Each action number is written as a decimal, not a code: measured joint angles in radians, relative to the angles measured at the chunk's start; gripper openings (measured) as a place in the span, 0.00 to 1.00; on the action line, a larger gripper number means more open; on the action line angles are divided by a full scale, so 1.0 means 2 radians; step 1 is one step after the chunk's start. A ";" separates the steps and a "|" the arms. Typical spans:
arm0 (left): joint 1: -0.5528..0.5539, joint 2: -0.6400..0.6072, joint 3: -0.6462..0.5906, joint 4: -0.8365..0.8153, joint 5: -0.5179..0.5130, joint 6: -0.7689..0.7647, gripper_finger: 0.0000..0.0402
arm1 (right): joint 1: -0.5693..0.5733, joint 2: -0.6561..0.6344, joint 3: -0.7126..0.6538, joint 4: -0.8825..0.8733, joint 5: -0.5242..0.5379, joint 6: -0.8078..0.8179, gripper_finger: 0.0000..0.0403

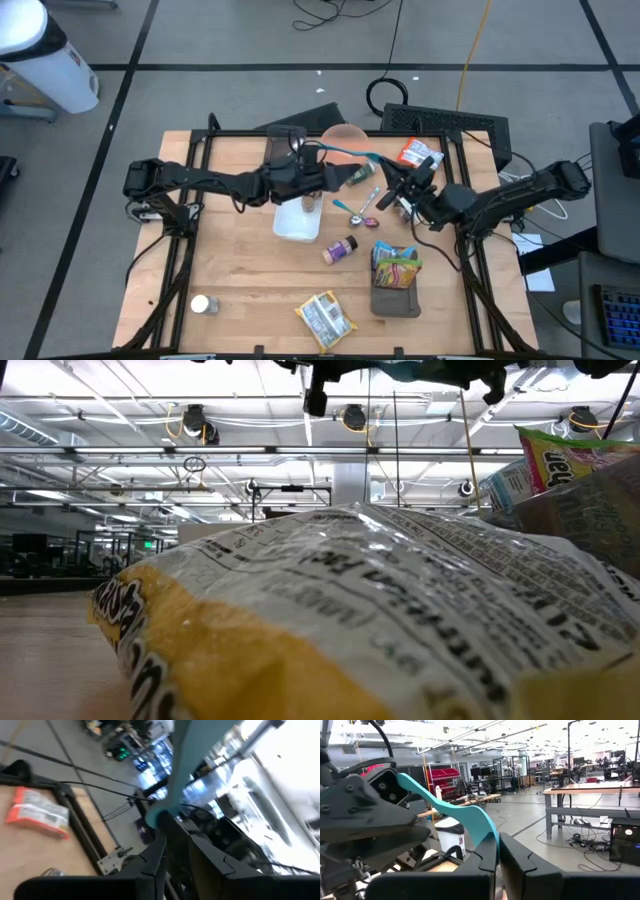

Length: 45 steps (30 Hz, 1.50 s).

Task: Pick & Place Food Item
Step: Put the blue baby spoon into the top black transparent bin

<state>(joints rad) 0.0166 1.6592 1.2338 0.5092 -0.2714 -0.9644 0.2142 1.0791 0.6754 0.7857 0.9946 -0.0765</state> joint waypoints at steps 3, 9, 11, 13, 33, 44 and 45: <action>0.006 -0.001 0.000 0.011 0.038 0.017 0.22 | 0.000 -0.009 0.000 0.002 -0.001 -0.015 0.00; 0.017 -0.001 0.000 0.008 0.114 0.037 0.22 | 0.001 -0.048 0.001 -0.002 -0.013 -0.026 0.00; 0.019 -0.001 -0.001 0.002 0.131 0.046 0.22 | 0.001 -0.065 0.001 -0.004 -0.017 -0.026 0.00; 0.021 -0.001 -0.001 0.003 0.145 0.062 0.22 | 0.002 -0.082 0.001 -0.008 -0.025 -0.026 0.00; 0.103 -0.104 -0.001 -0.213 0.227 0.334 0.22 | 0.023 -0.215 0.001 -0.352 -0.094 0.261 0.00; 0.098 -0.178 0.001 -0.423 0.133 0.587 0.22 | -0.089 -0.119 0.001 -0.404 -0.300 0.439 0.00; 0.095 -0.178 0.007 -0.447 0.126 0.597 0.22 | -0.102 -0.105 0.001 -0.400 -0.321 0.450 0.00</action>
<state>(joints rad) 0.2061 1.3041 1.2472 -0.3852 -0.0195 0.2294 0.0094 0.8689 0.6769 -0.0141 0.3522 0.8242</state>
